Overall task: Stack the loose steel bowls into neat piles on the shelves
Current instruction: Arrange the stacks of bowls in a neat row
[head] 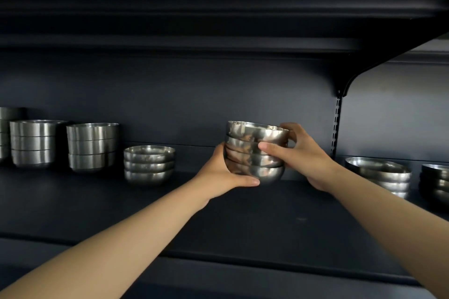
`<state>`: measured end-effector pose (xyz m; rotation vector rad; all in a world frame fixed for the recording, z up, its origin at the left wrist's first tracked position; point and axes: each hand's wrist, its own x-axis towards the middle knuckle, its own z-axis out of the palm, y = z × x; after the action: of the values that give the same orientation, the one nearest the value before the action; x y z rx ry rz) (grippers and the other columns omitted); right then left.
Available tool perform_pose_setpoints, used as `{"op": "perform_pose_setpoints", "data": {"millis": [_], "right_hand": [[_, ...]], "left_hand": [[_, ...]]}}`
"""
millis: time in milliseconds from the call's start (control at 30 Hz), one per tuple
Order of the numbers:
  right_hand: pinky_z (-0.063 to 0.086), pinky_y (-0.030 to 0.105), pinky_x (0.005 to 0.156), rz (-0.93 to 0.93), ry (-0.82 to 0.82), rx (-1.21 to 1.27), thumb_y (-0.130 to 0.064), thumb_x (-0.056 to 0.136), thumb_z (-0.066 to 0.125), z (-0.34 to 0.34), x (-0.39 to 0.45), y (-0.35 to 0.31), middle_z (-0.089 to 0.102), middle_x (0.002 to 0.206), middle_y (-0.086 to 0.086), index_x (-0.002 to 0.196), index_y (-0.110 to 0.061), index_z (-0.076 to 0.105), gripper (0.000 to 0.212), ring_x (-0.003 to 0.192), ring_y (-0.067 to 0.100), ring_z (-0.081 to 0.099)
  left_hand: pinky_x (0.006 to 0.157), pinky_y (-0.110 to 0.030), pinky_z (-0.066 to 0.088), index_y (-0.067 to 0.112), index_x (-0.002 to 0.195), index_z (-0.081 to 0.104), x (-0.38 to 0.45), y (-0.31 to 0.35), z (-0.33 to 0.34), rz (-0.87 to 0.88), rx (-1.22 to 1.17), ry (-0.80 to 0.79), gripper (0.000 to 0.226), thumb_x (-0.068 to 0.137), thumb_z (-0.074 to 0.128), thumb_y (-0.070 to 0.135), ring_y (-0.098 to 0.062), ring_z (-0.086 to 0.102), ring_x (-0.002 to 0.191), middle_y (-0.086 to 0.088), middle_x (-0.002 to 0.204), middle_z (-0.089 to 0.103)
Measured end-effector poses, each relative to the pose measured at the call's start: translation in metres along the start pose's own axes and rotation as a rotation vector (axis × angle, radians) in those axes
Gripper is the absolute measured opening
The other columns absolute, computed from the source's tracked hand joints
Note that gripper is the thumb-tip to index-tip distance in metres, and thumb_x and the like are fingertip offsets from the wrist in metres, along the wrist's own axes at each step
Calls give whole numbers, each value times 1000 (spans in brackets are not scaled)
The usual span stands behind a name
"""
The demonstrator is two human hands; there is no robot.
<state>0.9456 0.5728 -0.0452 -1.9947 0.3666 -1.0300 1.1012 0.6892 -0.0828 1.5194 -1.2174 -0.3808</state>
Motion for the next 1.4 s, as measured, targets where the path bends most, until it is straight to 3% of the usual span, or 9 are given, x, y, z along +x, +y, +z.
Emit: {"op": "perform_pose_setpoints", "data": {"millis": [100, 200, 367, 533, 733, 833, 1033, 1267, 1400], "right_hand": [[55, 29, 84, -8, -7, 21, -67, 35, 79, 34, -2, -29, 56, 110, -19, 121, -32, 43, 100, 99, 4, 62], [53, 34, 90, -7, -30, 37, -67, 36, 79, 78, -3, -57, 55, 113, -17, 127, -29, 42, 105, 104, 7, 61], [54, 32, 87, 13, -71, 81, -70, 34, 77, 179, 2, -88, 55, 112, -17, 128, -32, 41, 108, 102, 6, 61], [51, 24, 82, 56, -89, 107, -70, 39, 77, 285, 13, -93, 55, 105, -23, 126, -39, 39, 99, 99, 0, 57], [35, 10, 67, 110, -107, 86, -70, 44, 76, 368, 26, -83, 45, 101, -31, 132, -41, 33, 102, 93, -10, 45], [35, 10, 64, 149, -123, 79, -64, 50, 78, 388, 30, -75, 43, 97, -32, 133, -41, 32, 97, 88, -11, 43], [36, 5, 60, 146, -98, 0, -54, 59, 80, 402, 41, -68, 48, 92, -33, 128, -40, 35, 84, 81, -20, 47], [42, 19, 88, 100, -98, -115, -52, 62, 80, 405, 50, -66, 52, 119, -15, 135, -31, 33, 89, 109, 3, 50], [37, 17, 85, 56, -87, -141, -56, 61, 78, 392, 53, -70, 42, 120, -20, 138, -34, 27, 95, 114, 4, 44]], "left_hand": [[93, -24, 45, 34, 129, 38, -22, 6, -41, 23, 29, 48, 92, 52, 90, 31, 2, 56, 105, 19, 111, 60], [93, -25, 46, 35, 127, 39, -46, 5, -91, 21, 54, 83, 94, 48, 90, 34, 1, 57, 104, 19, 110, 61], [80, -17, 44, 39, 124, 41, -89, -17, -189, -33, 107, 137, 91, 47, 89, 36, 7, 58, 95, 22, 103, 62], [69, -11, 41, 47, 105, 45, -116, -58, -279, -98, 134, 138, 71, 51, 90, 32, 14, 61, 80, 23, 93, 65], [71, -10, 44, 39, 129, 38, -116, -115, -342, -154, 100, 128, 95, 52, 91, 26, 10, 61, 91, 17, 104, 65], [68, -7, 42, 39, 131, 35, -112, -138, -356, -180, 85, 91, 99, 51, 91, 26, 14, 58, 90, 18, 104, 64], [87, -18, 43, 36, 135, 36, -95, -162, -371, -191, 74, 42, 105, 45, 91, 32, -1, 57, 106, 12, 113, 63], [88, -16, 45, 40, 129, 41, -82, -172, -377, -173, 43, -14, 92, 53, 91, 22, -2, 62, 104, 11, 110, 68], [90, -19, 44, 41, 129, 39, -97, -162, -369, -122, 106, 185, 88, 59, 88, 19, -1, 61, 103, 15, 116, 61]]}}
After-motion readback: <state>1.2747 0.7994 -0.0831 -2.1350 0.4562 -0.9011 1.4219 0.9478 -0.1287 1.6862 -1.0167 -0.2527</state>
